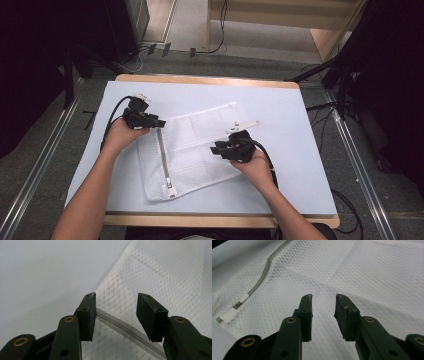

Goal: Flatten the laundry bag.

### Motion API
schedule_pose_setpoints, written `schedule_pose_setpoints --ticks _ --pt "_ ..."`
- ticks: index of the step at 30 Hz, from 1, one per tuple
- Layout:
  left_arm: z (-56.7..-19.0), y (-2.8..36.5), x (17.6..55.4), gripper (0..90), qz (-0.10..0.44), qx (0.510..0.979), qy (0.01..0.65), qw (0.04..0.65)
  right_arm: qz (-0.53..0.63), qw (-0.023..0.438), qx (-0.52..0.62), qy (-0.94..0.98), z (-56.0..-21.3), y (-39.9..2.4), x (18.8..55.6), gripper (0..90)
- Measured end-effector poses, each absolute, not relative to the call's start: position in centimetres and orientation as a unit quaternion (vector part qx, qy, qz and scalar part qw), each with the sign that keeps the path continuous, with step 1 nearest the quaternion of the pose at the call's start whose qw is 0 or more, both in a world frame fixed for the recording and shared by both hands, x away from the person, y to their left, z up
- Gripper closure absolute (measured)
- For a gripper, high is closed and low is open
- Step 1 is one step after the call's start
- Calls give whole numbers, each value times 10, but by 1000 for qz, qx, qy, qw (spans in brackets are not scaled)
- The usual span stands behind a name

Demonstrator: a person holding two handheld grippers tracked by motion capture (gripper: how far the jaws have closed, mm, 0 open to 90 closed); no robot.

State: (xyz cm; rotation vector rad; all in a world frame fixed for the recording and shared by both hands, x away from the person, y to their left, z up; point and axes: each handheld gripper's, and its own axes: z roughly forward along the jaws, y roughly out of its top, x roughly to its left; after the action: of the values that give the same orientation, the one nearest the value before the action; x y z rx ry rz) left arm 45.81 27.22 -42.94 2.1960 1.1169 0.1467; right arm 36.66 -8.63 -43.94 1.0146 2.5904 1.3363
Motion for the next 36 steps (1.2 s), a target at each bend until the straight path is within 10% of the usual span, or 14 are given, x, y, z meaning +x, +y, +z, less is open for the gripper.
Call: schedule_pose_setpoints --ticks 13,25,36 --pt "-449 257 475 523 60 847 416 324 422 60 390 816 -449 -152 342 636" --pt "-450 258 468 881 56 854 411 314 405 92 454 788 -458 -199 342 610" --pt "-448 266 464 900 41 839 436 322 377 88 474 791 -470 -207 354 603"
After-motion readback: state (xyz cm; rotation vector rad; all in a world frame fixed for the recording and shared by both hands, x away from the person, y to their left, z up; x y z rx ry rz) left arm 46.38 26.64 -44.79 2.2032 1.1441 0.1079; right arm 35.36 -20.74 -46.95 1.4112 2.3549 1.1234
